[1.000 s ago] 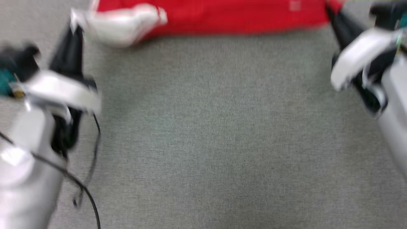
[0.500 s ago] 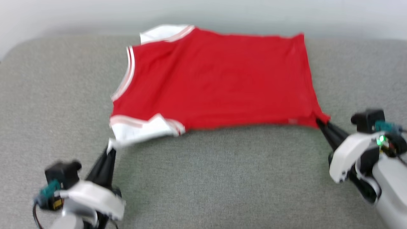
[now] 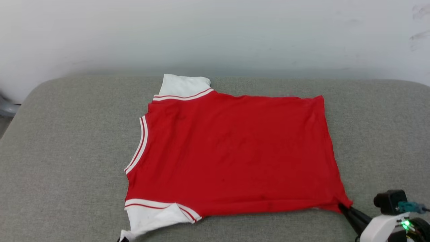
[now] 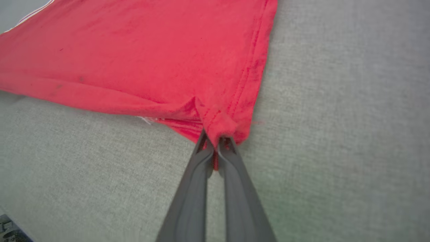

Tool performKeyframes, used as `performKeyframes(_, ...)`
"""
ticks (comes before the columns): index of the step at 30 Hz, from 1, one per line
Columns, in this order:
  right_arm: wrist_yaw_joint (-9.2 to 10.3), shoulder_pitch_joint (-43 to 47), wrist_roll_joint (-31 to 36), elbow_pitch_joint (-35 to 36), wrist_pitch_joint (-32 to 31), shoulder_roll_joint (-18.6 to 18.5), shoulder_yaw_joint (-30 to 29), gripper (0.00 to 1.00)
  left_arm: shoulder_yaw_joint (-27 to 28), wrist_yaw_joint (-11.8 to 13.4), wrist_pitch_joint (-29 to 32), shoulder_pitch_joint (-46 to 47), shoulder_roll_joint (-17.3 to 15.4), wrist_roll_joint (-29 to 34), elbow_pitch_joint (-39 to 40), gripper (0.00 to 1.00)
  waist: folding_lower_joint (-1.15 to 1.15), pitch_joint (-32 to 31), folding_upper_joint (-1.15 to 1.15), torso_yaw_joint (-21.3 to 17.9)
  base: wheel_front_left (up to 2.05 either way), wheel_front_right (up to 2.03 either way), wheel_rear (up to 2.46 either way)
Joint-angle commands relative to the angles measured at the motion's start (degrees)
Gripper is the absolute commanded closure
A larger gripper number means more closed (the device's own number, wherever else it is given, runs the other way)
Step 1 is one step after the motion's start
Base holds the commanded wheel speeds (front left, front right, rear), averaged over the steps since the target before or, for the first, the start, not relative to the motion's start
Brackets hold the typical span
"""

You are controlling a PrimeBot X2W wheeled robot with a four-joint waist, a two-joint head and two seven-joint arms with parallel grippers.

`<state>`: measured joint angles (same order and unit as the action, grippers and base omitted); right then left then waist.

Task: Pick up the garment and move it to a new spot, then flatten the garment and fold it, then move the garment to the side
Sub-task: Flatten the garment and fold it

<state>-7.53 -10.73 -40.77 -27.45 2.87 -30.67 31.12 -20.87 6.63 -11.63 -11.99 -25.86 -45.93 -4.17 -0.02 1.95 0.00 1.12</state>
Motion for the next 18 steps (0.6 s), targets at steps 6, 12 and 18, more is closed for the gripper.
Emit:
performKeyframes(6,0.09,8.2,-0.7,3.9,-1.4,-1.7,-2.8,1.00,0.2,0.7,1.2,-5.5,-0.3,-2.2,1.4,1.00,0.02,-1.7,0.00,0.1,0.00,0.00,0.00)
performKeyframes(12,0.09,14.2,1.1,8.1,-2.9,-1.9,-7.1,1.00,0.4,1.6,1.3,-8.2,-1.0,-2.9,2.9,1.00,0.02,-1.7,0.00,0.5,0.00,0.00,0.00)
performKeyframes(18,0.09,15.7,3.5,12.0,-4.8,0.2,-10.9,1.00,-0.6,0.5,1.2,-4.9,-1.9,-0.6,3.4,1.00,0.02,-1.0,0.00,0.8,0.00,0.00,0.00)
